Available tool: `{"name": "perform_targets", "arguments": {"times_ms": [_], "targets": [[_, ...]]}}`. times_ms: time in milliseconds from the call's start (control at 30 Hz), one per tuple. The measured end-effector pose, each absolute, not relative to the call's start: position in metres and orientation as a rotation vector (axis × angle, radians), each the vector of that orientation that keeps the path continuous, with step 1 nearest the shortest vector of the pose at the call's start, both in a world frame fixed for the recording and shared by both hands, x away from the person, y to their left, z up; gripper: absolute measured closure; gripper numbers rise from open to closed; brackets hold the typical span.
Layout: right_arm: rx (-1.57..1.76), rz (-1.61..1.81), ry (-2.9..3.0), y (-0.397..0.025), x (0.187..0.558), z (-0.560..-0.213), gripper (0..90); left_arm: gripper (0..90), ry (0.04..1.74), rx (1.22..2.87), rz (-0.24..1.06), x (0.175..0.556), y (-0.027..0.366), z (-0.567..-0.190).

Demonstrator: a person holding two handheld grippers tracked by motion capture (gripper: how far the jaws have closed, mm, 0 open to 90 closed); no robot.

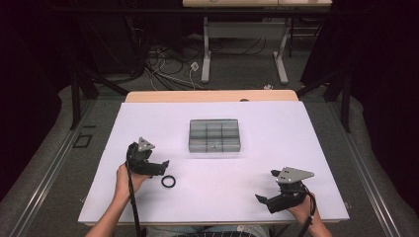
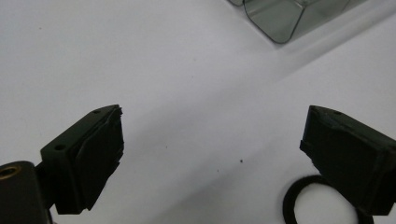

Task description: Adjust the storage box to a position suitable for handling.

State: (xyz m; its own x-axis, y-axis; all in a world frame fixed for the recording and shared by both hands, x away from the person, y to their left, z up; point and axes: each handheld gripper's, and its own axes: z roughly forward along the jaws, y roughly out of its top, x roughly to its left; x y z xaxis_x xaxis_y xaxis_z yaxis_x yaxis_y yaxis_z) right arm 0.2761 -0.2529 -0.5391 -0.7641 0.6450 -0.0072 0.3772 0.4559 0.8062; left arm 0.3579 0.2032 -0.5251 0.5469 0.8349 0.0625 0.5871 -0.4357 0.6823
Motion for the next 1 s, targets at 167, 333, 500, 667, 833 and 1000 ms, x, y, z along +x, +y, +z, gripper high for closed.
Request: {"name": "perform_targets", "arguments": {"times_ms": [167,333,500,667,833,1000], "targets": [[0.866,1.214,2.415,-0.246,0.283,-0.538,0.0,2.1,1.133,2.181,0.533,0.348,0.207,-0.525],[0.884,1.211,2.410,-0.233,0.301,-0.536,0.0,0.3,1.143,2.145,0.529,0.340,0.214,-0.524],[0.880,1.194,2.437,-0.224,0.318,-0.530,0.0,0.2,1.137,2.124,0.548,0.333,0.220,-0.526],[0.887,1.220,2.431,-0.214,0.343,-0.524,0.0,0.2,1.138,2.094,0.566,0.329,0.225,-0.526],[0.906,1.219,2.435,-0.195,0.373,-0.523,0.0,0.3,1.128,2.094,0.584,0.329,0.225,-0.525],[0.909,1.208,2.435,-0.185,0.393,-0.519,0.0,0.5,1.109,2.085,0.602,0.328,0.226,-0.523]]}}
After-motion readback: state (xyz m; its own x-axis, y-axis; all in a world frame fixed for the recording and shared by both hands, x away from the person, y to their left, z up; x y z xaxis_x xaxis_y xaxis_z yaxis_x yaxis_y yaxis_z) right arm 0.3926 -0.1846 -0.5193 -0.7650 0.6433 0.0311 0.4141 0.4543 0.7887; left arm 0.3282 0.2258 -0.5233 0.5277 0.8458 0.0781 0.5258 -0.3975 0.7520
